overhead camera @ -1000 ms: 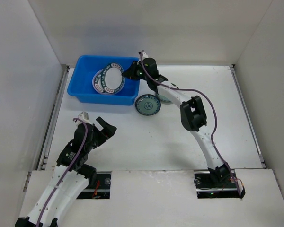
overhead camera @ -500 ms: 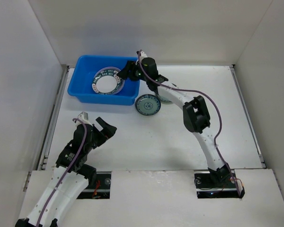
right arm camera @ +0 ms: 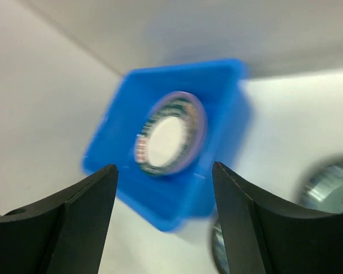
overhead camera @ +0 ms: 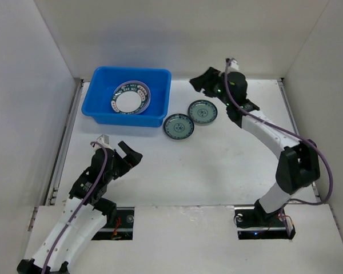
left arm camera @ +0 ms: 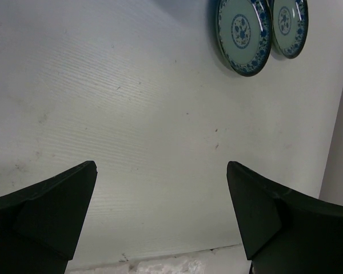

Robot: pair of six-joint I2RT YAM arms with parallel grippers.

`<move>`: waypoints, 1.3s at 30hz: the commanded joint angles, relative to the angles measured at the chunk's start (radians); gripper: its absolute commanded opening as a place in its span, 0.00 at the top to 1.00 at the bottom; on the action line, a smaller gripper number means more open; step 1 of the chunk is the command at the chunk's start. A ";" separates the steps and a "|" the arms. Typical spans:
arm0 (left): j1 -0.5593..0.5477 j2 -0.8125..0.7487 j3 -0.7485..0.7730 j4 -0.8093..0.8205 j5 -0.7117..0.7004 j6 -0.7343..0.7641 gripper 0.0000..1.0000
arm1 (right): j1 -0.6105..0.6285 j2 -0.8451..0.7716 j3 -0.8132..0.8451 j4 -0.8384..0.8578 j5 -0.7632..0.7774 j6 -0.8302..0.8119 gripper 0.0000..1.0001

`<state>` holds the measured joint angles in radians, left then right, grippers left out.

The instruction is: Place the plates into the plastic bin on the countertop

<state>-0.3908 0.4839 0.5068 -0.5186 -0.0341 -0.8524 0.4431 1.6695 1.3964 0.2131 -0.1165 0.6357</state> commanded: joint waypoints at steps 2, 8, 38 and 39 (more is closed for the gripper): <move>-0.007 0.030 0.009 0.028 0.002 -0.040 0.00 | -0.115 -0.068 -0.258 -0.043 0.043 0.114 0.29; 0.010 0.081 -0.002 0.055 -0.003 -0.051 0.00 | -0.235 -0.085 -0.442 -0.057 -0.037 0.222 0.32; 0.054 0.078 -0.001 0.060 -0.016 -0.086 0.00 | -0.304 0.326 -0.183 -0.060 -0.127 0.341 0.57; 0.054 0.078 0.001 0.057 -0.020 -0.089 0.00 | -0.304 0.334 -0.172 -0.067 -0.127 0.343 0.63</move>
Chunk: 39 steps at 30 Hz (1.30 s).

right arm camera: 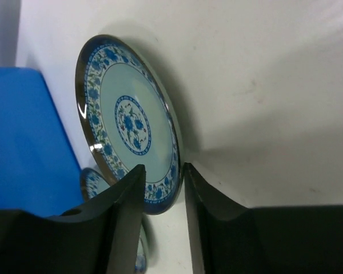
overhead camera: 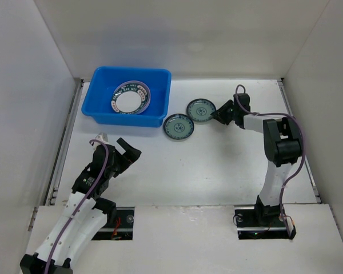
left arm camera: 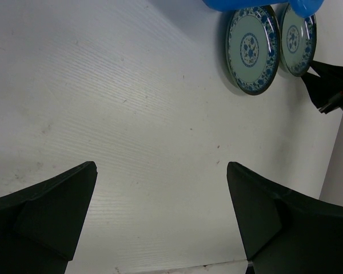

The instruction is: Place the plates into the plastic bin on the countertop

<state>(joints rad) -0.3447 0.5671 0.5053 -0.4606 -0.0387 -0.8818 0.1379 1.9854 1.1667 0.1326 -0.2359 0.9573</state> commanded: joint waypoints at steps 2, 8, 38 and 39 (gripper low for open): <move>0.010 -0.009 0.004 -0.009 -0.023 -0.062 0.00 | 0.001 0.027 0.070 0.009 -0.008 0.020 0.77; 0.010 -0.018 0.004 -0.016 -0.024 -0.063 0.00 | -0.001 0.017 0.080 0.016 0.003 0.001 1.00; 0.014 -0.053 0.013 -0.027 -0.013 -0.042 0.00 | 0.286 -0.005 0.652 -0.146 0.049 -0.150 1.00; 0.014 -0.061 0.015 -0.032 -0.013 -0.042 0.00 | 0.307 0.024 0.678 -0.142 0.050 -0.169 1.00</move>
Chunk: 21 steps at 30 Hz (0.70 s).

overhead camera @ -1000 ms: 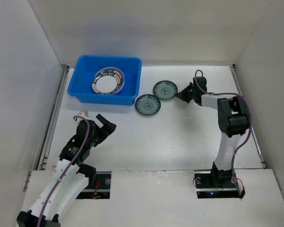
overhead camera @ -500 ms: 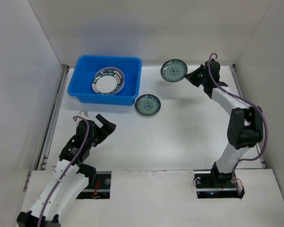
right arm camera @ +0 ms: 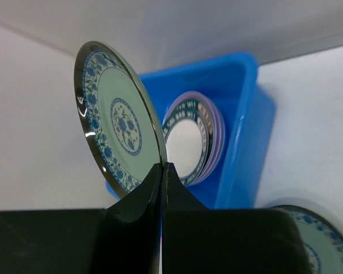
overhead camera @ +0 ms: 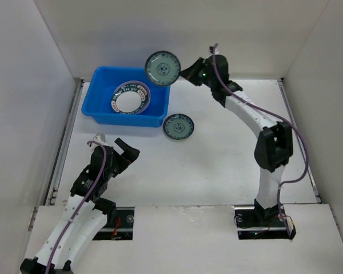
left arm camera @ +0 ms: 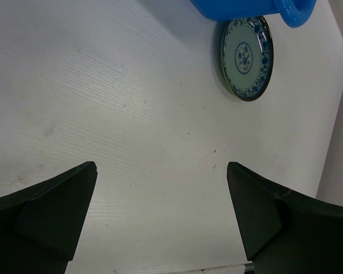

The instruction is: Place the plates into the plastic bin on the countertop

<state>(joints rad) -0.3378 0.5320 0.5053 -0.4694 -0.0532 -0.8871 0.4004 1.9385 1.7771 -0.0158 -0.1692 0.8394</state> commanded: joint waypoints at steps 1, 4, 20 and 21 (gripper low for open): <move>0.006 -0.032 0.016 -0.026 0.001 -0.039 0.00 | 0.068 0.106 0.100 0.010 -0.016 -0.077 1.00; -0.008 -0.050 0.019 -0.028 0.001 -0.044 0.00 | 0.110 0.180 0.168 0.001 -0.024 -0.128 1.00; -0.014 -0.084 0.018 -0.052 0.006 -0.038 0.00 | 0.192 0.272 0.205 -0.062 0.014 -0.316 0.86; -0.014 -0.086 0.016 -0.054 0.007 -0.038 0.00 | 0.192 0.263 0.196 -0.059 0.016 -0.318 0.85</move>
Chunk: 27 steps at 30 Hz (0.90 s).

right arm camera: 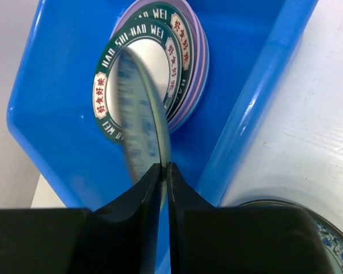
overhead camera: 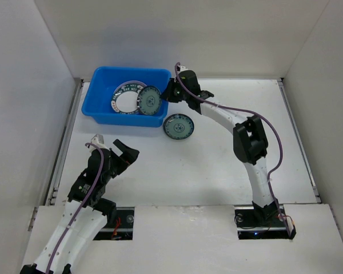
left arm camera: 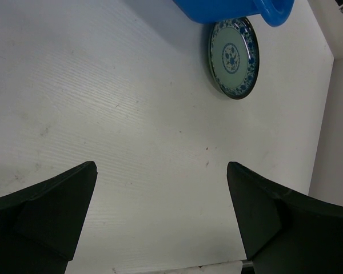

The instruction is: Place the plates into the plastic bin on the countertop

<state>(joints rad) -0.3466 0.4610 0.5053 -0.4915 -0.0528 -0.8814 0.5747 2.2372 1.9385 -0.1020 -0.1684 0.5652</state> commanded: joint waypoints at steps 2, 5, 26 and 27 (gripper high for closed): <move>-0.005 -0.015 0.015 -0.032 0.010 -0.044 0.00 | 0.018 -0.060 0.007 0.039 0.024 -0.044 0.80; -0.005 -0.013 0.013 -0.032 0.013 -0.044 0.00 | 0.017 -0.112 -0.041 0.062 0.041 -0.048 0.76; -0.031 0.044 -0.014 0.030 0.027 -0.044 0.00 | -0.175 -0.677 -0.955 0.151 0.076 0.283 0.42; -0.033 0.047 -0.014 0.033 0.027 -0.044 0.00 | -0.183 -0.665 -0.987 0.163 0.064 0.314 0.43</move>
<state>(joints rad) -0.3698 0.4942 0.5026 -0.4820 -0.0338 -0.8810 0.3977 1.5532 1.0264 0.0410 -0.0673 0.7757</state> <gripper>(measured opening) 0.997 0.573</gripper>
